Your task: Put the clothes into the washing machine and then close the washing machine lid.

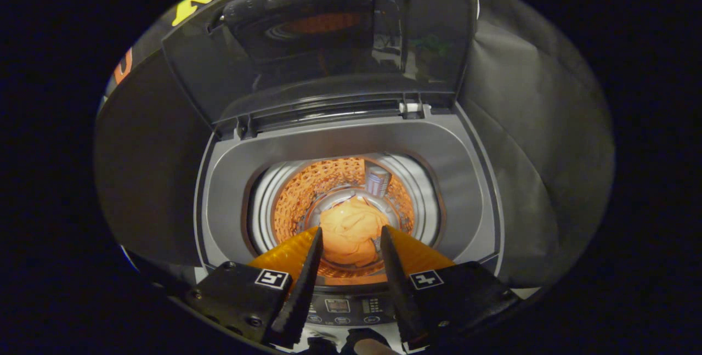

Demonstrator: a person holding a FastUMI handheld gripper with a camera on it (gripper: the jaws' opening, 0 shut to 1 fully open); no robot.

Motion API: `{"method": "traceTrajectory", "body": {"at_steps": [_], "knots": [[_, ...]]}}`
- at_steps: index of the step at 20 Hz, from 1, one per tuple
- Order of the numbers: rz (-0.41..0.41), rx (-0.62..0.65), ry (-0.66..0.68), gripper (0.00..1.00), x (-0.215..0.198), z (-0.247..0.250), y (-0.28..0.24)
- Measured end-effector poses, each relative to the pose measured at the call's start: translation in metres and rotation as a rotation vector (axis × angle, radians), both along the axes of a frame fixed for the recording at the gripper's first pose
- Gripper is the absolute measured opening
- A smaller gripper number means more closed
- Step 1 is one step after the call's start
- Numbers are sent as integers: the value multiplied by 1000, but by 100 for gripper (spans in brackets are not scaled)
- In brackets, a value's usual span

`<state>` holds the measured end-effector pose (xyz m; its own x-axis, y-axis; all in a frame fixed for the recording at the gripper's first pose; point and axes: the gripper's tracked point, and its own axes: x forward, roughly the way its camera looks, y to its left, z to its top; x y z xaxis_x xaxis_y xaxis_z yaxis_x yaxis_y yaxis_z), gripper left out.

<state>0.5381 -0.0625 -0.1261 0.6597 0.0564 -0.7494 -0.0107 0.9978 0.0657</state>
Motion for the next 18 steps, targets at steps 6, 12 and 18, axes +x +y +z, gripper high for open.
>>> {"method": "traceTrajectory", "body": {"at_steps": [6, 12, 18], "knots": [[49, -107, -158, 66, 1, 38, -3], [86, -137, -298, 66, -1, 96, 6], [87, -102, -383, 66, 1, 149, 12]]}}
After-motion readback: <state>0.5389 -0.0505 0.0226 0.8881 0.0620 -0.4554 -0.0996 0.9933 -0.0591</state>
